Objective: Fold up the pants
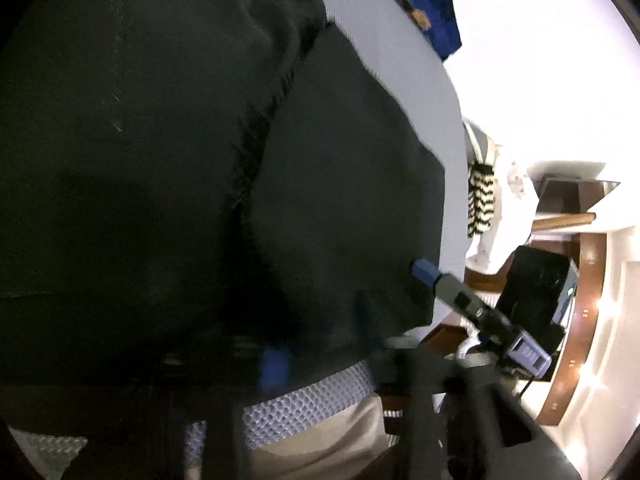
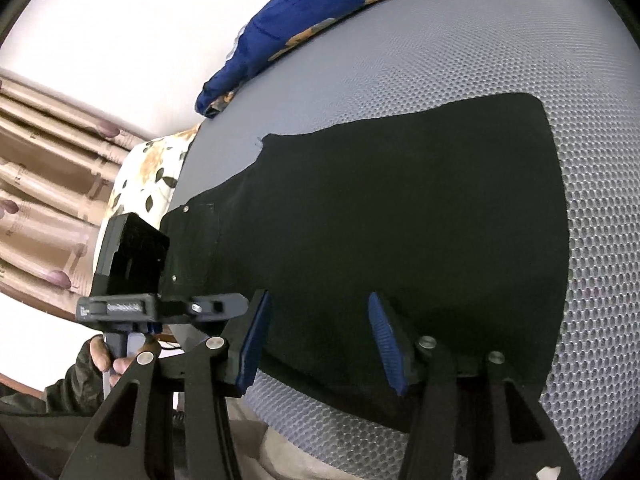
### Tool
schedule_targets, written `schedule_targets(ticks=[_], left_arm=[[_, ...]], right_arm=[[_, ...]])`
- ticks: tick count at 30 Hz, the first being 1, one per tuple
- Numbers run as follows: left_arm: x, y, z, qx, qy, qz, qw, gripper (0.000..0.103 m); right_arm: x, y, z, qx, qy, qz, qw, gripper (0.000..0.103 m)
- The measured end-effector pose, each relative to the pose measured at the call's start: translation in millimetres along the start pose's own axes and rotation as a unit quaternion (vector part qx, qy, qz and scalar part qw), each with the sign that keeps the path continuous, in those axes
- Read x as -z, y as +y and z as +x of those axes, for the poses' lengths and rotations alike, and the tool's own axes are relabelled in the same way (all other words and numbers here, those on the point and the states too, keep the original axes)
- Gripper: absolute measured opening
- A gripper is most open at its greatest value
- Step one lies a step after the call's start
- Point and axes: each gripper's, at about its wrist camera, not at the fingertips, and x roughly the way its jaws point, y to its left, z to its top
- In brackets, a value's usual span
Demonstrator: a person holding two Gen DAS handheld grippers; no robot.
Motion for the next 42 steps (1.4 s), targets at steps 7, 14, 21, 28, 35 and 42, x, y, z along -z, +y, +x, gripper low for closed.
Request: schedule_targets(ticks=[7,14,21,28,35,42], left_arm=[[22.7,-10.0,-21.3,-0.020,-0.028,0.043,0.9985,0.008],[24.6,2.6,-9.1,-0.047,-0.016,0.035,0.9981,0.011],[23.8,-31.2,-36.6,-0.150,-0.102,0.149,0.9720,0.022],[-2.3,-66.0,-37.4,-0.164,-0.186,0.235,0.9398,0.023],[-49.6,-77.6,-2.5,-0.184,-0.182,0.258,0.9309,0.024],[-69.7,-72.8,23.5,-0.218,-0.165,0.254,0.9278,0.024]], right_arm=[[1.4,0.5,-9.0,0.022,0.000,-0.003,1.000,0.049],[5.5,-10.4,4.9,0.056,0.017,-0.001,0.998,0.047],[-17.6,-0.4,-9.3,0.110,-0.030,-0.038,0.993,0.048],[-63.0,-7.0,-5.9,0.186,-0.070,-0.061,0.978,0.048],[-80.1,-26.5,8.6,0.200,-0.063,-0.046,0.977,0.043],[-79.2,-27.6,8.3,0.192,-0.066,-0.046,0.978,0.044]])
